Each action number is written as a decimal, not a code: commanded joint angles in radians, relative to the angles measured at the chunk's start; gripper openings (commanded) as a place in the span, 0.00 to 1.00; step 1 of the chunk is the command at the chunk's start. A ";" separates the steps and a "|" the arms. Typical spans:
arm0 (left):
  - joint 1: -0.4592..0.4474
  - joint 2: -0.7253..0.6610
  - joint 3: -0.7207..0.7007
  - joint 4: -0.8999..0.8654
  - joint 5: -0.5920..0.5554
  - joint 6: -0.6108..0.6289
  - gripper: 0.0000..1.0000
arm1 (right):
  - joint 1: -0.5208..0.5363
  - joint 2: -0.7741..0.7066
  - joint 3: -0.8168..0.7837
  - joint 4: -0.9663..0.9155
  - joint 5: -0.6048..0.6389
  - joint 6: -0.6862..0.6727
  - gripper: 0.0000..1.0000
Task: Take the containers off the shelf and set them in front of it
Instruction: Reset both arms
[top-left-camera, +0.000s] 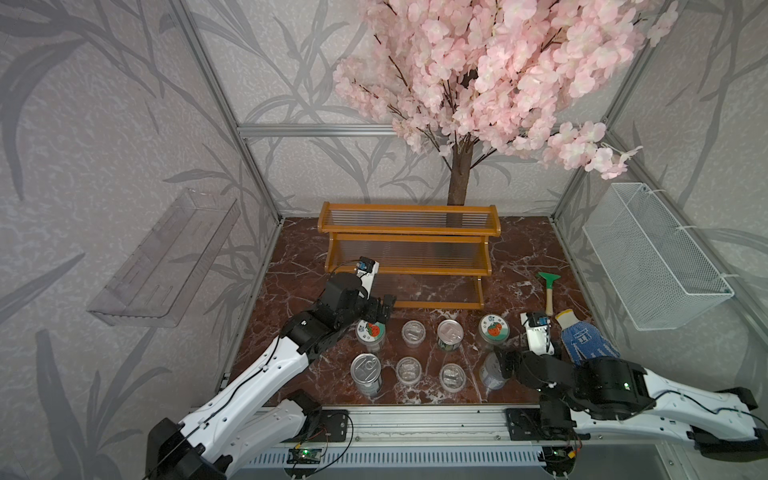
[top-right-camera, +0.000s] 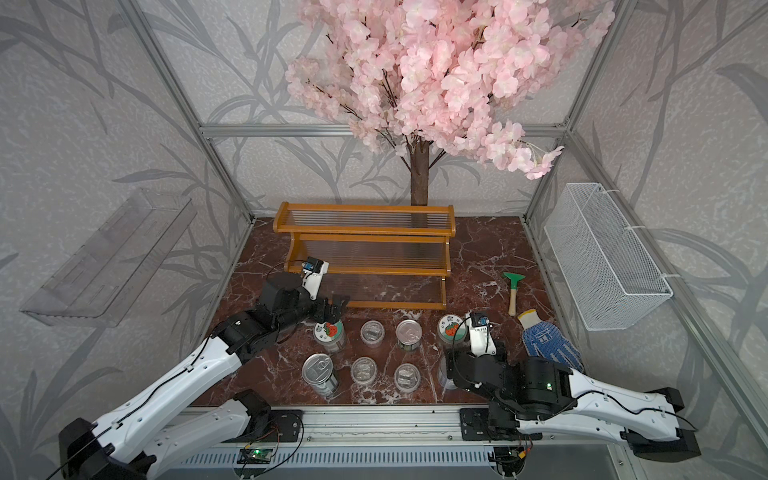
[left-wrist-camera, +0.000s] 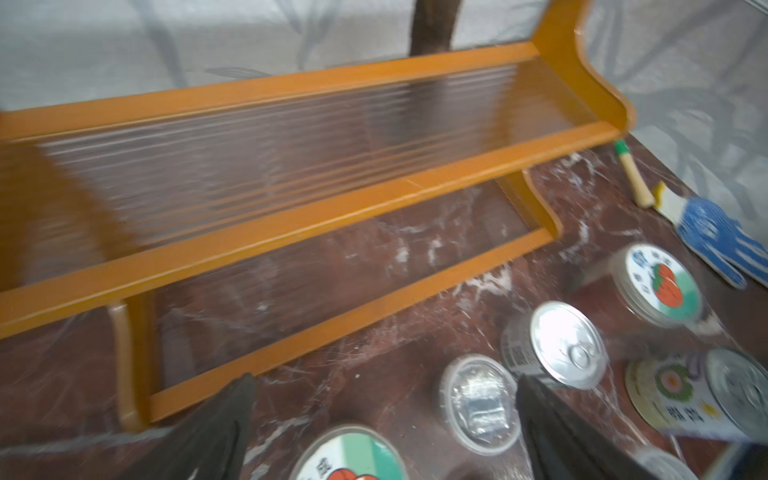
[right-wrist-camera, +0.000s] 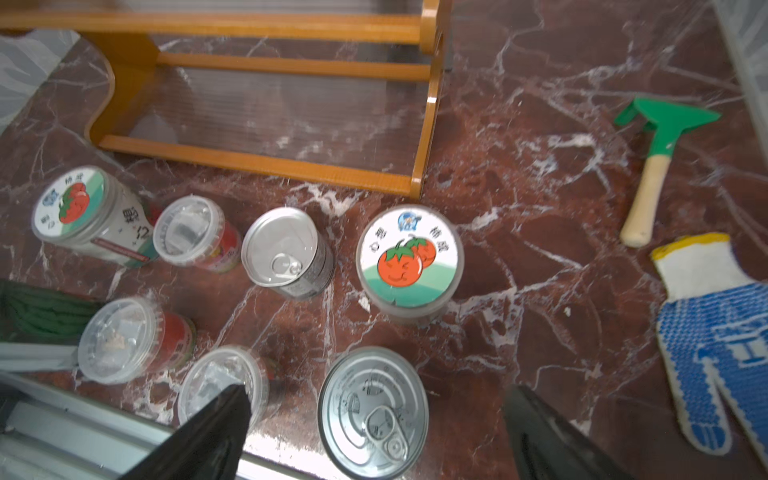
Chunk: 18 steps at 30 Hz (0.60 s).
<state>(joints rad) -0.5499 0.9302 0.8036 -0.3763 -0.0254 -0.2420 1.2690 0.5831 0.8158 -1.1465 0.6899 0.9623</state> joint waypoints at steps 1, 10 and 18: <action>0.098 -0.044 -0.010 -0.108 -0.193 -0.120 1.00 | -0.253 0.008 0.073 0.105 -0.147 -0.320 0.99; 0.461 -0.051 -0.186 0.098 -0.295 -0.085 1.00 | -1.072 0.143 0.028 0.403 -0.785 -0.703 0.99; 0.531 0.075 -0.357 0.622 -0.369 0.086 1.00 | -1.421 0.325 -0.236 0.935 -0.873 -0.754 0.99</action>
<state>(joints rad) -0.0261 0.9920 0.4919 -0.0257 -0.3470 -0.2504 -0.0830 0.8597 0.6392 -0.4637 -0.1108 0.2672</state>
